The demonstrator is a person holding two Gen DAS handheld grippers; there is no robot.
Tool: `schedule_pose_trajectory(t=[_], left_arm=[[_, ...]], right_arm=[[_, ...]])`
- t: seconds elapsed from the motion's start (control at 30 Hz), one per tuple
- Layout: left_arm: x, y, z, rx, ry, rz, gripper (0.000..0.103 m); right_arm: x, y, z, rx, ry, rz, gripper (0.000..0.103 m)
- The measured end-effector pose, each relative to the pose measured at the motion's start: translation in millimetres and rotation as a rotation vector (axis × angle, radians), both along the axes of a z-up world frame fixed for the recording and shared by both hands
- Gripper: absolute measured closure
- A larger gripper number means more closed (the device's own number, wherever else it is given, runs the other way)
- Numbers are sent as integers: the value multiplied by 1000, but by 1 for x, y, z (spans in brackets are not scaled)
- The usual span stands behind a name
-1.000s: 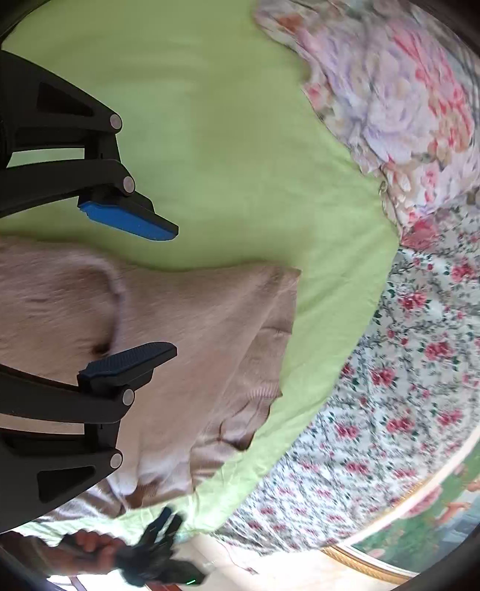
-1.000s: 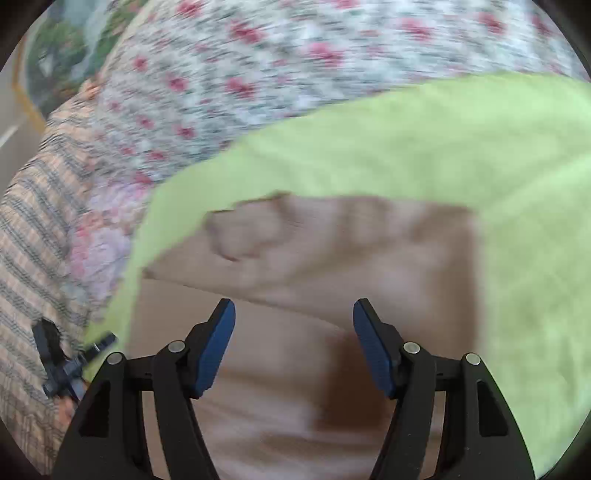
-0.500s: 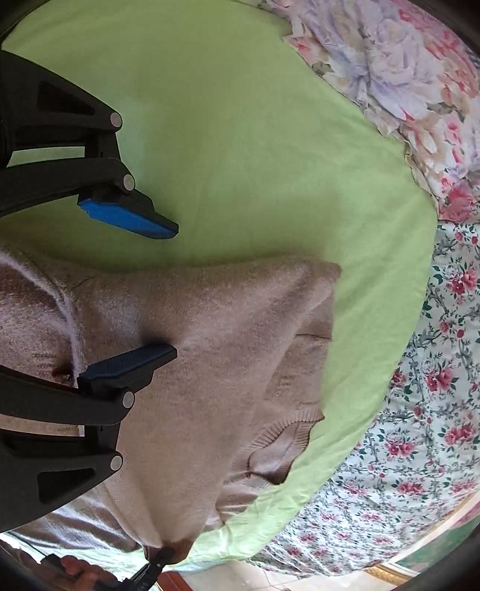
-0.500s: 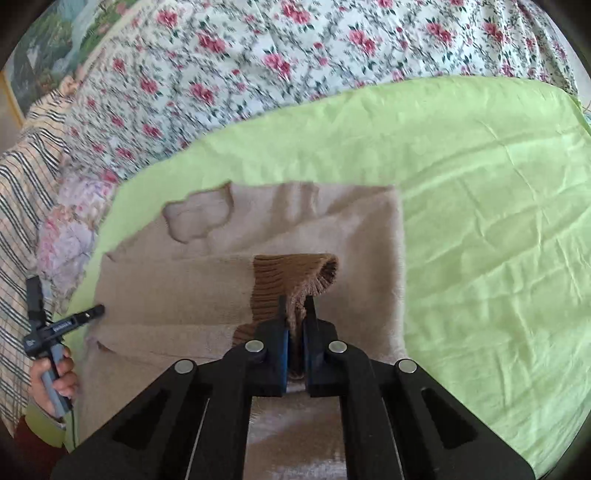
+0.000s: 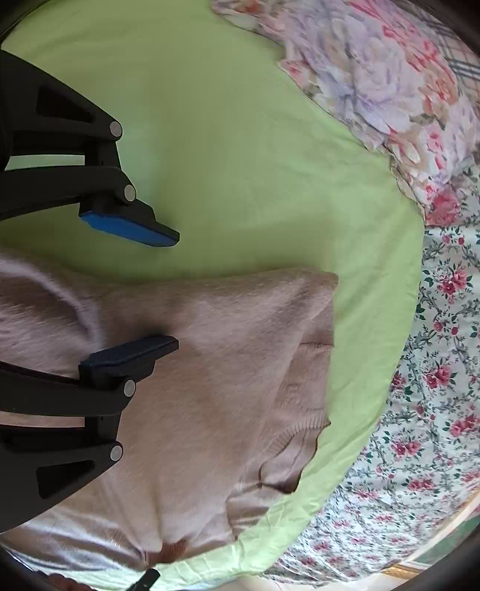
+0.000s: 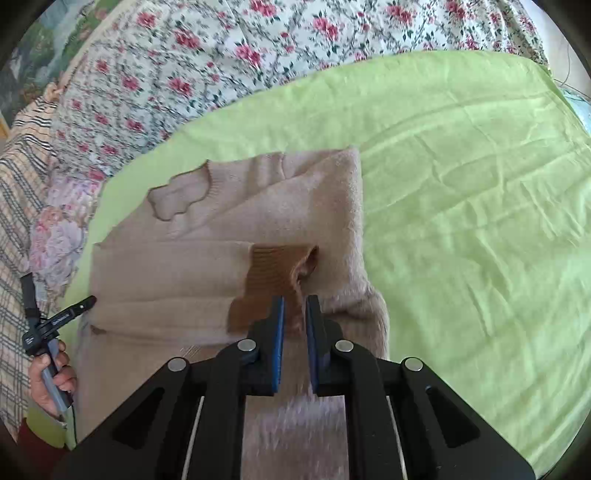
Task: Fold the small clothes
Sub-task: 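Grasp the brown ribbed hem with the right gripper while the left gripper grasps it too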
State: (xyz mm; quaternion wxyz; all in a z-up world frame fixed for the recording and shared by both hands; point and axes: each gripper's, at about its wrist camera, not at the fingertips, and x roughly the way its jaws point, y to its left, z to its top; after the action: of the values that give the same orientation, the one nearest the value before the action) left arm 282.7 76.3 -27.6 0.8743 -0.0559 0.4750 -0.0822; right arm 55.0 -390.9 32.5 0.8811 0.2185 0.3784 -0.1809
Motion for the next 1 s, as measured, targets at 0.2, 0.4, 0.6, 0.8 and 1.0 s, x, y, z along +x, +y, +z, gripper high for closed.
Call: schedule_pose_trajectory(t=[0.2,0.4,0.6,0.8,1.0], left_arm=[[-73,4,15,-66,1,-25,54],[-156,0,11,-49,24,-103,52],[-219,8,3,-63,42,-121,50],[-274,14,0,-132,53,-184,47],[-316,29,-7,-185,55,-236,46]], right_arm=[[-48,26,4,58,-42,41,64],[-87,47,-3,74,-39,69,64],[-135,62,-14,99,-61,77,64],[-189,66,-26,152,-79,98,64],[-236,64,-35,196,-86,114,60]])
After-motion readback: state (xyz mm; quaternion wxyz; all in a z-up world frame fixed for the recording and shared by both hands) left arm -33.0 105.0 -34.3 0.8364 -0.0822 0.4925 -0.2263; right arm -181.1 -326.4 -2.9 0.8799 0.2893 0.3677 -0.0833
